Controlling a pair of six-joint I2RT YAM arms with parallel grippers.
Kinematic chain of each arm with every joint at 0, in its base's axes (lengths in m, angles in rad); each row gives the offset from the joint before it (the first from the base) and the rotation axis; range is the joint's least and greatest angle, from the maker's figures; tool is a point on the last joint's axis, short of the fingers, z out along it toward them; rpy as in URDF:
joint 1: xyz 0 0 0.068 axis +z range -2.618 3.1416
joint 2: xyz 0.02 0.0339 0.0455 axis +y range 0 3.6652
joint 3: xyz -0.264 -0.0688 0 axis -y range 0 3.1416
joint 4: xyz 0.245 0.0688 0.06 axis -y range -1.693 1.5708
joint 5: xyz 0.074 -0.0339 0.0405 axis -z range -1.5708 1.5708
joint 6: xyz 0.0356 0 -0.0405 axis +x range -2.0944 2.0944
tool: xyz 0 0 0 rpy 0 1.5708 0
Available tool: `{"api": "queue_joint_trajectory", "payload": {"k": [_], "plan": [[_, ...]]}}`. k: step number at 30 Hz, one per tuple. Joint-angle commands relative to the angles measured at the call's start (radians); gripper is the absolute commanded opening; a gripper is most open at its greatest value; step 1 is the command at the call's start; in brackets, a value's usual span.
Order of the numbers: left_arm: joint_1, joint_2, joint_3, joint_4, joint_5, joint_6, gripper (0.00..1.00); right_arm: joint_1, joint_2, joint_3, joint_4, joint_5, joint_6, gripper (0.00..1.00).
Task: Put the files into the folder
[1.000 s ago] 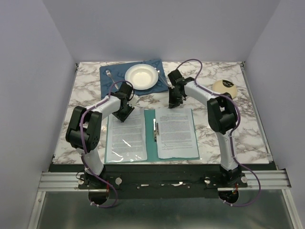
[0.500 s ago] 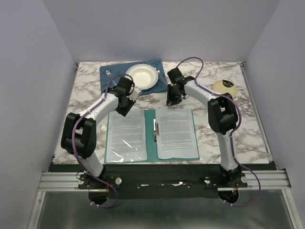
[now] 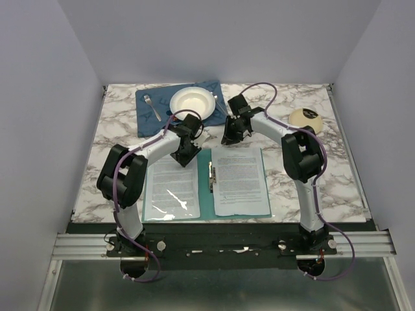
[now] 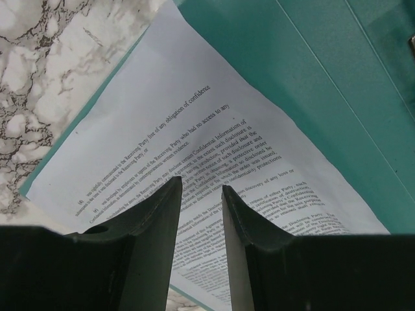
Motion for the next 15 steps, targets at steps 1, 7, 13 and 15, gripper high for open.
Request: {"api": "queue_joint_trajectory", "payload": {"k": [1, 7, 13, 15], "plan": [[0.000, 0.023, -0.017, 0.033, 0.003, -0.033, 0.43, 0.007, -0.002, -0.006, 0.036, -0.048, 0.021, 0.33], [-0.002, 0.029, -0.053, 0.047, -0.017, -0.029, 0.43, 0.009, -0.008, -0.042, 0.033, -0.048, 0.021, 0.30], [-0.002, 0.038, -0.083, 0.055, -0.063, -0.023, 0.43, 0.009, -0.037, -0.091, 0.053, -0.039, 0.025, 0.30], [-0.002, 0.037, -0.087, 0.053, -0.063, -0.021, 0.43, 0.009, -0.040, -0.098, 0.060, -0.040, 0.028, 0.30]]}}
